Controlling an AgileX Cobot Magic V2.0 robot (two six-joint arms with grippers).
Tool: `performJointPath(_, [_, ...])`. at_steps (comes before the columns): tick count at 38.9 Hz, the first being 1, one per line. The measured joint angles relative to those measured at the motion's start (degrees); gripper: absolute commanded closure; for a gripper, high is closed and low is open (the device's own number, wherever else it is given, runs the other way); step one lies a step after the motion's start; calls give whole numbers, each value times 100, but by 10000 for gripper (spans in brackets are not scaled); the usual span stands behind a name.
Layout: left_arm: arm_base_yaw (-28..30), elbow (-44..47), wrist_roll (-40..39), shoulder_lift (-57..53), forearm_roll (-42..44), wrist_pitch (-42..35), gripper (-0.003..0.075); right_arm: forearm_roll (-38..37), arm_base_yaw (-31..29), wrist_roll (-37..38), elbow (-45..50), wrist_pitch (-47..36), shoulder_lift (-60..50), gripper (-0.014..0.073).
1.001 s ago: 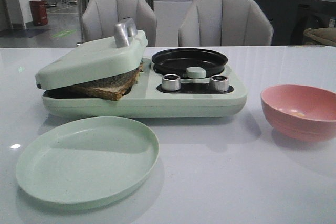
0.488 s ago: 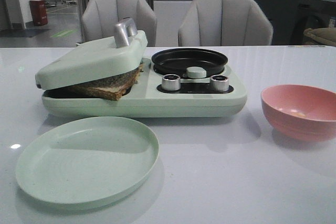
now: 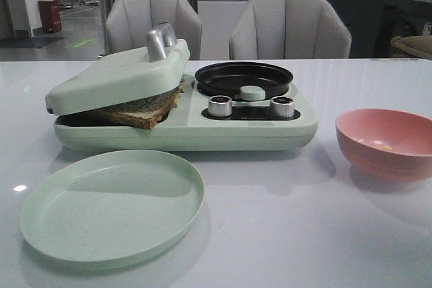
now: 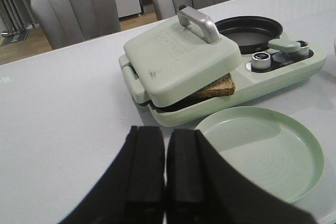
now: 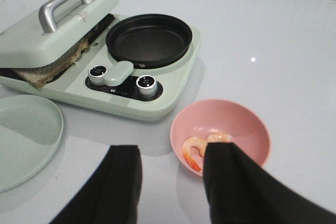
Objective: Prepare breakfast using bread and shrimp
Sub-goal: 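Release the lid and withdraw the left gripper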
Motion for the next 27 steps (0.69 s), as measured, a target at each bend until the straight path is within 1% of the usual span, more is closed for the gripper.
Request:
performJointPath(4, [0, 0, 0, 0, 0, 0, 604, 14, -51, 92, -415, 244, 751, 198])
performJointPath(7, [0, 0, 0, 0, 0, 0, 604, 53, -231, 177, -689, 404, 1257, 198])
performJointPath(17, [0, 0, 0, 0, 0, 0, 606, 309, -1235, 188, -1289, 564, 2318, 198])
performJointPath(27, [0, 0, 0, 0, 0, 0, 606, 375, -1978, 188, -1707, 692, 3680, 198])
